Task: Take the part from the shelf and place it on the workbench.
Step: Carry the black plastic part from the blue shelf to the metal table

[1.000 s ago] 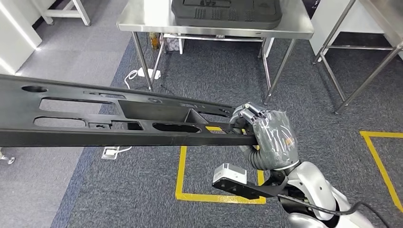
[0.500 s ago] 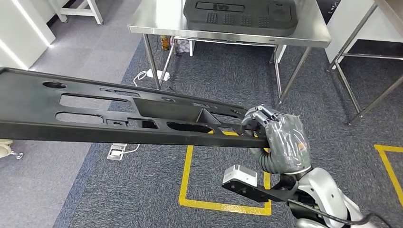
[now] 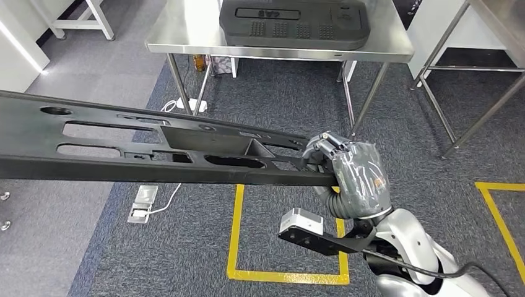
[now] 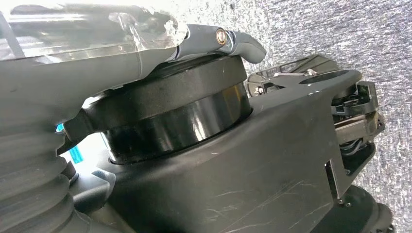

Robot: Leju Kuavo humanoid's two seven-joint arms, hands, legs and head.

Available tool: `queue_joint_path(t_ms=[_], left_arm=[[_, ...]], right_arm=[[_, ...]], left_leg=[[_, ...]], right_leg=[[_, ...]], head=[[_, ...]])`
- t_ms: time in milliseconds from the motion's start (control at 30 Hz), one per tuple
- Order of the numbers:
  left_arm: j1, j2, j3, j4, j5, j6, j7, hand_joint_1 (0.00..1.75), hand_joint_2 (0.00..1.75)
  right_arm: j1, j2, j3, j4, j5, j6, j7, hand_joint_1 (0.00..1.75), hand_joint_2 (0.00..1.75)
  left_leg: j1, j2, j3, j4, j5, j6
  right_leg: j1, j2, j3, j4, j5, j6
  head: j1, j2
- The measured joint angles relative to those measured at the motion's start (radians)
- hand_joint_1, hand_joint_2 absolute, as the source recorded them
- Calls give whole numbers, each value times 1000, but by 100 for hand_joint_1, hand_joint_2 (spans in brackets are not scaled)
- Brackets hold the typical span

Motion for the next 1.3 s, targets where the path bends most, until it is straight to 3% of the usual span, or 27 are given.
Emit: queue_joint_path(t_ms=[67,133,233,267,300,367,433,533,600,667,733,767,800,833,900,933,967,1100,1167,1267,1300], left_arm=[[-1,-1,0,0,0,0,0,0,175],[-2,-2,0,-1,0,0,1,0,175],[-1,-2,0,0,0,0,2,0,175],[-1,-2,0,0,0,0,2,0,175],[0,-2,0,0,-1,0,2,0,175],[2,-2,0,0,-2,0,2,0,175],[4,-2,0,0,-3,0,3,0,175],[4,-2,0,0,-3,1,4,0,175],[4,-2,0,0,-3,1,5,0,175],[3,-1,0,0,-3,1,5,0,175],[0,-1,0,0,-3,1,3,0,175],[-2,-1,0,0,-3,1,1,0,175],[-3,-1,0,0,-2,1,0,0,175],[-4,-1,0,0,-2,1,-1,0,175],[-4,-1,0,0,-1,1,1,0,175],[-3,-1,0,0,-1,1,2,0,175],[-2,-1,0,0,-1,2,2,0,175],[-2,-2,0,0,0,2,3,0,175],[-3,-3,0,0,0,2,4,0,175],[-2,-2,0,0,1,2,6,0,175],[-1,-2,0,0,1,2,6,0,175]], right_arm=[[0,0,0,1,0,0,1,175,175],[-3,0,0,2,0,0,2,175,175],[-5,0,0,4,0,0,2,175,175],[-5,0,1,5,0,0,3,175,175],[-4,0,1,5,0,0,4,175,175],[-5,0,1,6,4,0,8,175,175],[-4,0,1,7,11,1,15,175,175],[-4,-1,0,8,18,3,25,175,175],[-4,-1,0,8,20,4,27,175,175],[-4,-1,0,8,20,4,27,175,175],[-5,-1,0,8,20,6,27,175,175],[-5,-1,1,8,20,6,27,175,175],[-5,-1,2,8,20,7,27,175,175],[-4,-1,2,8,19,8,27,175,175],[-5,-1,4,8,19,9,27,175,175],[-6,-1,4,9,19,9,27,175,175],[-6,-1,4,9,18,10,28,175,175],[-7,-1,5,9,16,12,29,175,175],[-10,-1,5,9,16,12,29,175,175],[-10,-1,6,10,14,12,29,175,175],[-10,-1,7,10,13,12,29,175,175]], left_leg=[[4,-1,9,-13,-7,11],[11,1,23,-21,-8,20],[14,4,33,-23,-17,29],[14,3,38,-23,-22,31],[14,3,45,-23,-27,30],[15,1,64,-24,-42,27],[12,-1,74,-25,-57,19],[8,0,78,-34,-67,4],[6,2,85,-26,-78,-7],[4,2,53,55,-117,-17],[2,1,-20,191,-170,-24],[1,1,-50,240,-179,-25],[1,1,-65,258,-169,-27],[1,1,-62,238,-136,-27],[5,1,-23,118,-42,-28],[7,0,-5,61,-10,-27],[8,0,9,20,1,-22],[10,-4,20,-15,-12,4],[16,-3,28,-20,-16,15],[18,-1,36,-21,-26,26],[18,-2,41,-21,-30,27]], right_leg=[[1,0,-2,2,-6,8],[0,-3,-23,50,-31,22],[-9,-7,-139,237,-85,39],[-12,-8,-173,275,-80,42],[-13,-8,-188,277,-57,42],[-14,-9,-164,171,36,38],[-9,-12,-122,56,93,30],[-2,-12,-100,7,80,11],[-9,-11,-87,-3,75,0],[-14,-14,-68,-14,70,-10],[-13,-17,-53,-15,59,-17],[-12,-17,-45,-15,52,-19],[-12,-16,-35,-15,45,-19],[-12,-14,-24,-14,37,-18],[-13,-11,-2,-12,20,-12],[-12,-9,4,-9,12,-8],[-9,-7,4,-6,7,-3],[-5,-5,-5,-1,0,13],[-5,-7,-28,51,-27,24],[-9,-9,-141,239,-87,35],[-9,-9,-175,281,-87,35]], head=[[3,0],[9,0],[24,0],[26,0],[29,0],[36,0],[41,0],[41,0],[36,0],[23,0],[10,0],[7,0],[4,0],[2,0],[-3,0],[-6,0],[-8,0],[1,0],[9,0],[25,0],[28,0]])
